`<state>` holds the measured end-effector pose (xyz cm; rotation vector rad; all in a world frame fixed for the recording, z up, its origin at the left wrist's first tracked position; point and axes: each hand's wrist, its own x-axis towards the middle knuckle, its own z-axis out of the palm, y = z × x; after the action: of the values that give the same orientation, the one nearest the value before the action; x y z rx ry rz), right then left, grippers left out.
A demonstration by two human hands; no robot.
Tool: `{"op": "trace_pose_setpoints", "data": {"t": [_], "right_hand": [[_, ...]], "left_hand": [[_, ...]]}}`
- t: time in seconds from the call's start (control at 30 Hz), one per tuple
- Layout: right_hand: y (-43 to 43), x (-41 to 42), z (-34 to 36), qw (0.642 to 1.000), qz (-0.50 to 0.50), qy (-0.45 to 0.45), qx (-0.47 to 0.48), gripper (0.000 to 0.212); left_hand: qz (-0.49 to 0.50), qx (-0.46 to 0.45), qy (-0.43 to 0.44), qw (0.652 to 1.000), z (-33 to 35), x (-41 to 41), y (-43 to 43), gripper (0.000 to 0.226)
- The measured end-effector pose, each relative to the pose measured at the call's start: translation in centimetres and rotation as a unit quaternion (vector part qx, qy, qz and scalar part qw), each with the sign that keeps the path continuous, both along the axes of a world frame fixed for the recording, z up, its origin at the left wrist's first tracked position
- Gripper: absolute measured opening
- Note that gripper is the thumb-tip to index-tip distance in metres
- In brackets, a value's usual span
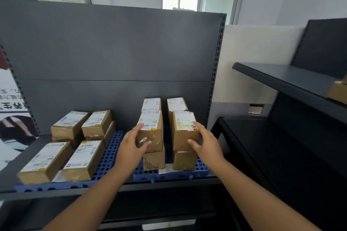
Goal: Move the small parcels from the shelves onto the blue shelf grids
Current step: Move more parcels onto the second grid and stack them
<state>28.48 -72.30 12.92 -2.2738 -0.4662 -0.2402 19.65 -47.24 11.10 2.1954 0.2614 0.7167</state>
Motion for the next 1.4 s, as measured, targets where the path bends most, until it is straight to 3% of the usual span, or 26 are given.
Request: {"op": "trace_pose_setpoints", "data": {"t": [0.47,0.7,0.8,0.93,1.07,1.4], "right_hand": [[-1.0,-0.1,-0.2,1.0,0.014,0.012,0.002,0.069],[-3.1,-0.1,-2.1,0.998,-0.006,0.038,0.048,0.059],[-3.5,0.7,-3.1,0.997,-0.027,0.05,0.044,0.06],[-1.9,1.4,-4.1,0.997,0.014,0.076,-0.025,0.074],[-0.2,1.6,-4.5,0.995,0.043,0.093,-0.011,0.082],[0.6,1.6,-4.9,0.993,0.045,0.107,0.001,0.072]], "left_hand": [[-0.005,-0.036,-0.003,0.999,-0.3,-0.6,0.1,0.078],[0.048,-0.11,-0.058,0.991,-1.8,-1.9,2.4,0.05],[0.03,-0.091,0.015,0.995,-3.2,-1.4,4.3,0.075],[-0.068,-0.039,0.108,0.991,-3.8,-0.1,4.0,0.105],[-0.117,-0.043,0.115,0.986,-3.6,0.9,2.9,0.099],[-0.125,-0.066,0.115,0.983,-3.8,1.5,2.3,0.104]]}}
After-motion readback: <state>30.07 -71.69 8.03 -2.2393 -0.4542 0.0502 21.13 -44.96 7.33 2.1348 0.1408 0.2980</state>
